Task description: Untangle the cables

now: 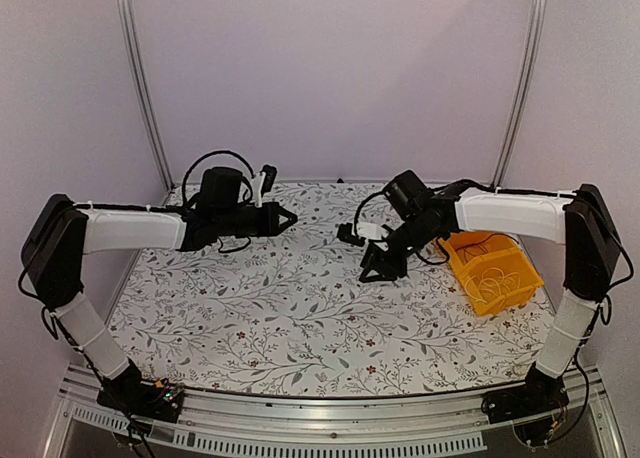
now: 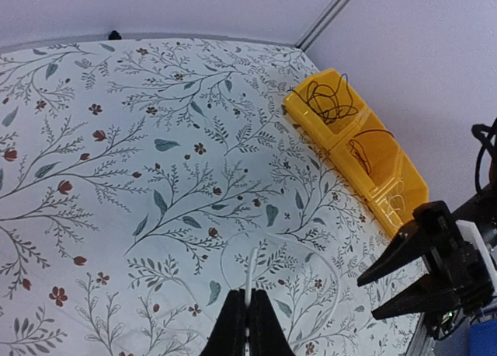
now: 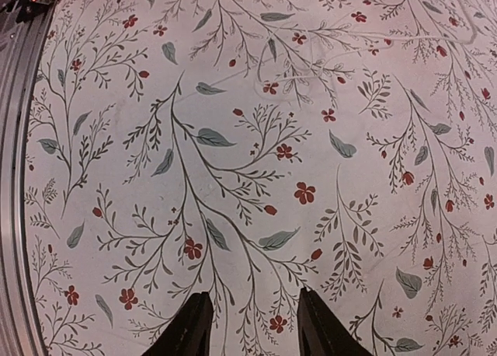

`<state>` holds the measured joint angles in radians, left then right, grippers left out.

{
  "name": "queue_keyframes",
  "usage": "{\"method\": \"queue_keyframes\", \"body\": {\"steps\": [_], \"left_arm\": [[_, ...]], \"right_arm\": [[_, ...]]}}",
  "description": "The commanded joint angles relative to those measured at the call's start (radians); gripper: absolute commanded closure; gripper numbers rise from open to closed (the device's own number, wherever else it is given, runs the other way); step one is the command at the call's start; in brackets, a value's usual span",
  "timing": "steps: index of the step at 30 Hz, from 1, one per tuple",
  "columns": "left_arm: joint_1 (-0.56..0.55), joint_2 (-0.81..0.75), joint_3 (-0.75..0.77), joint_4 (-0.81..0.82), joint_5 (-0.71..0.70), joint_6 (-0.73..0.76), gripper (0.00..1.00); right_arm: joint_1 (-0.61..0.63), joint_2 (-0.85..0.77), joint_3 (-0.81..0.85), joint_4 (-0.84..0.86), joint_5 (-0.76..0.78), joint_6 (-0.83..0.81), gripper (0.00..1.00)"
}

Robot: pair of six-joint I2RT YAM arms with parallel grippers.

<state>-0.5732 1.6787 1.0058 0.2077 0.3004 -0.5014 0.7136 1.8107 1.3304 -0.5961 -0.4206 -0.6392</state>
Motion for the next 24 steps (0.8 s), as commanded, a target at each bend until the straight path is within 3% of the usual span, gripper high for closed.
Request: {"method": "queue_keyframes", "body": {"steps": [1,6,10,16,20,24], "left_arm": [[-0.072,-0.049,0.051,-0.031,0.081,0.074,1.00],[-0.134,-0.086,0.110,-0.101,0.055,0.117,1.00],[-0.150,-0.147,0.117,-0.110,-0.014,0.115,1.00],[-0.149,-0.206,0.131,-0.240,-0.232,0.123,1.00],[-0.110,-0.191,0.023,-0.227,-0.328,0.117,1.00],[0.001,-0.125,-0.150,-0.077,-0.309,0.037,1.00]], "right_arm": [[0.007,-0.113,0.043,0.077,0.023,0.054,0.54],[0.002,-0.170,0.106,0.107,0.066,0.084,0.40],[-0.006,-0.148,0.121,0.093,0.008,0.122,0.40],[-0.003,-0.106,0.039,0.083,-0.051,0.094,0.46],[0.009,-0.059,0.005,0.060,-0.102,0.064,0.49],[0.036,-0.007,0.025,0.043,-0.126,0.051,0.52]]}}
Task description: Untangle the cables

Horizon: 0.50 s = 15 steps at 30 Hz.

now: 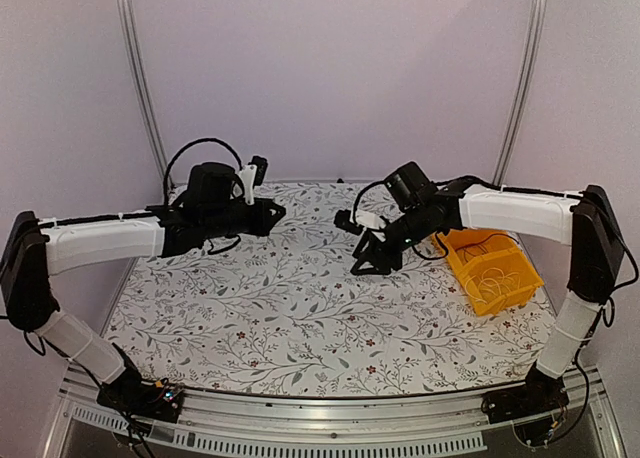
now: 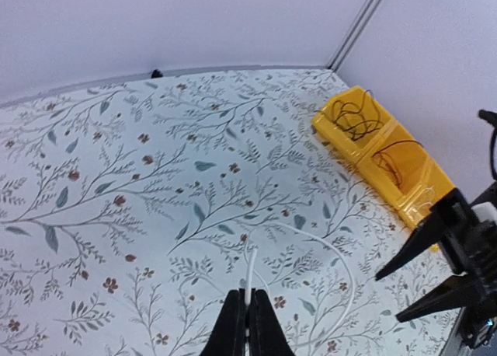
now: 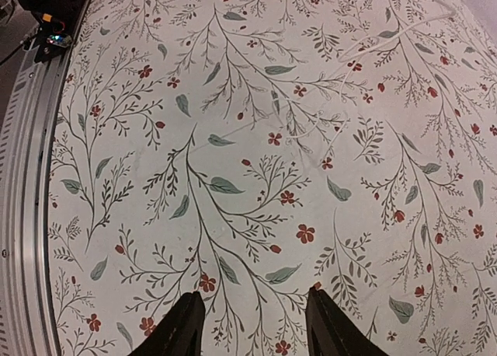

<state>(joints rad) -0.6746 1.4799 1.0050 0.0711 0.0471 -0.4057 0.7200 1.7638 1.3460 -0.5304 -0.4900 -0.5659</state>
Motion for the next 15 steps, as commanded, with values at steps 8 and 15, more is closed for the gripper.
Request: {"method": "queue_keyframes", "body": {"steps": [8,15], "left_arm": [[0.139,0.137,-0.266,0.170,-0.087,-0.100,1.00],[0.158,0.197,-0.254,0.170,-0.119,-0.119,1.00]], "right_arm": [[0.116,0.120,0.093,-0.030,0.010,-0.037,0.56],[0.155,0.256,0.277,-0.045,0.027,-0.022,0.64]]}}
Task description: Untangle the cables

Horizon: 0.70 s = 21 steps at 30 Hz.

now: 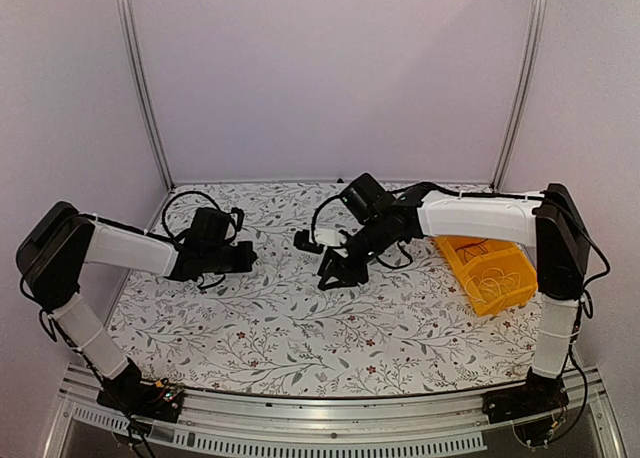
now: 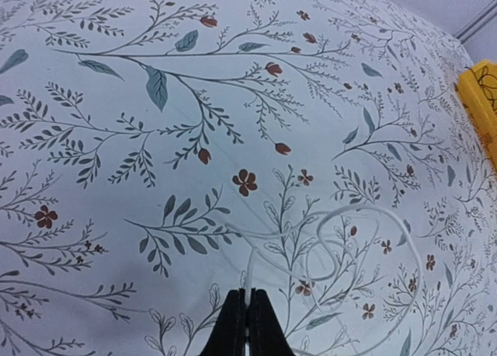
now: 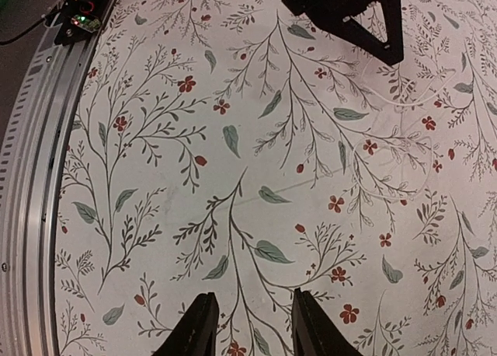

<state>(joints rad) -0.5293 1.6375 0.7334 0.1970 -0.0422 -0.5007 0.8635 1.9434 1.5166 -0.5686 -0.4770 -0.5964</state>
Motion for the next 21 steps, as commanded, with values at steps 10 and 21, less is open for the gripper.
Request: {"method": "queue_keyframes", "body": {"steps": [10,21], "left_arm": [[0.030,0.082,0.009,0.086,0.025,-0.068,1.00],[0.050,0.082,-0.005,0.120,0.078,-0.062,1.00]], "right_arm": [[0.017,0.372,0.407,-0.019,0.016,0.139,0.61],[0.034,0.545,0.540,0.024,0.012,0.189,0.52]]}}
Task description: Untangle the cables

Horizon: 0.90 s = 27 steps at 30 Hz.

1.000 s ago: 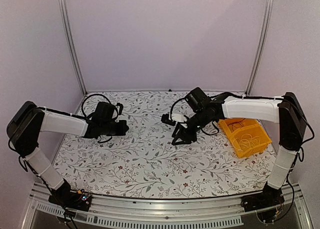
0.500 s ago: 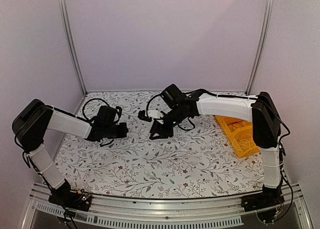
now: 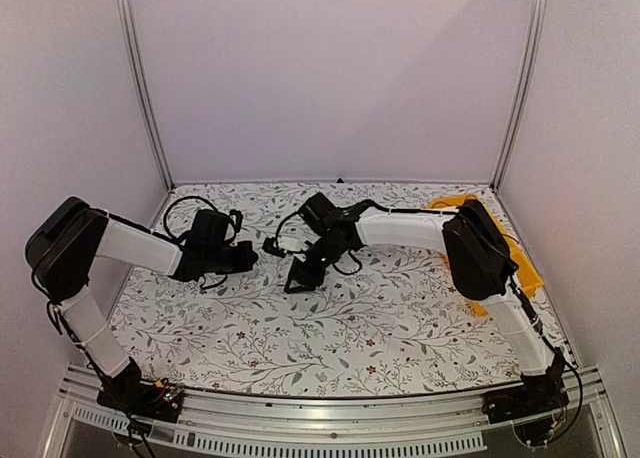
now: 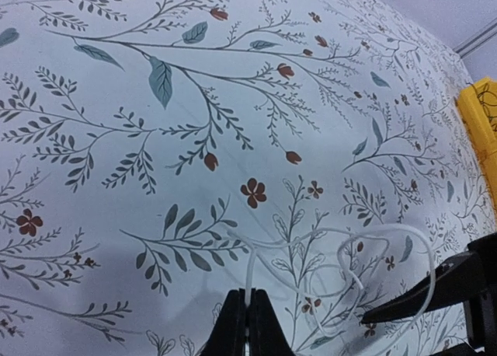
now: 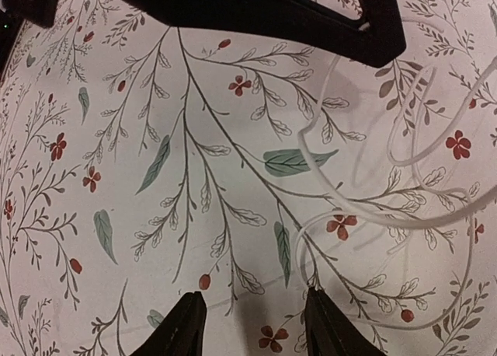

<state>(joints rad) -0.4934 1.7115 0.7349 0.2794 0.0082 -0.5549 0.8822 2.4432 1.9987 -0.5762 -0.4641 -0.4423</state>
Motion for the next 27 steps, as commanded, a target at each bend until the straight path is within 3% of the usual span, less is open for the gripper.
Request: {"method": "queue_keyframes", "body": {"steps": [1,7,11,14,17,18,23,27], "left_arm": [[0.014,0.006,-0.009,0.039,0.030,-0.009,1.00],[0.018,-0.003,-0.025,0.047,0.041,-0.013,1.00],[0.018,-0.004,-0.024,0.047,0.049,-0.017,1.00],[0.023,-0.011,-0.020,0.040,0.050,-0.015,1.00],[0.031,-0.029,-0.009,0.017,0.048,-0.008,1.00],[0.036,-0.038,-0.003,0.007,0.048,-0.003,1.00],[0.090,-0.102,0.049,-0.102,0.015,0.031,1.00],[0.164,-0.181,0.038,-0.136,-0.005,0.032,1.00]], "right_arm": [[0.016,0.054,0.068,0.036,0.001,0.038,0.52],[0.018,0.138,0.142,0.065,0.042,0.066,0.51],[0.024,0.188,0.182,0.084,0.099,0.087,0.58],[0.034,0.225,0.197,0.079,0.174,0.089,0.72],[0.035,0.215,0.167,0.061,0.199,0.094,0.99],[0.035,0.201,0.144,0.054,0.199,0.094,1.00],[0.029,-0.054,-0.223,0.066,0.079,0.007,1.00],[0.012,-0.324,-0.540,0.094,0.107,-0.093,1.00]]}}
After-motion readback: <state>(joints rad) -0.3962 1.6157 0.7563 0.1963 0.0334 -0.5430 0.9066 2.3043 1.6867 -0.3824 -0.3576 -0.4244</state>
